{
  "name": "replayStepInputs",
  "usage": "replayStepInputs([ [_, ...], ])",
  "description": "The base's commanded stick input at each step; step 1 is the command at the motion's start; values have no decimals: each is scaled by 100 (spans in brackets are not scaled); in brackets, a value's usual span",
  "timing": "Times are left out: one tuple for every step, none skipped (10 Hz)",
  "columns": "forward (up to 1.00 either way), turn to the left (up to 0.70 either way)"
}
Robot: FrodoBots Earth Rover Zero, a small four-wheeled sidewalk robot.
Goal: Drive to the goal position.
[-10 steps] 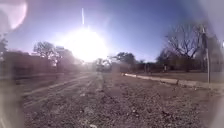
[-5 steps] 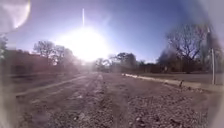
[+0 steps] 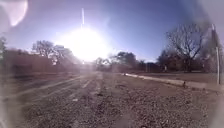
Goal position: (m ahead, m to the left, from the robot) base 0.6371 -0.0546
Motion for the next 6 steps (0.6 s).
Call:
replayStepInputs([
  [50,0],
  [50,0],
  [50,0],
  [50,0],
  [50,-18],
  [50,-31],
])
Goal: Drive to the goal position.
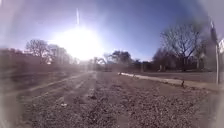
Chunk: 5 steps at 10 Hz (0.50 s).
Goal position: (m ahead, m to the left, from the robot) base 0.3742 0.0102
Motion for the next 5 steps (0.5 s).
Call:
replayStepInputs([
  [50,-43],
  [50,-50],
  [50,-18],
  [50,0],
  [50,0],
])
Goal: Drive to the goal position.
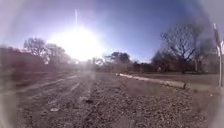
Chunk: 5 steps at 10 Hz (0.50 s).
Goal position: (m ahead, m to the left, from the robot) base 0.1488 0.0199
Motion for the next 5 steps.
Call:
replayStepInputs([
  [50,0],
  [50,0],
  [50,0],
  [50,0],
  [50,0],
])
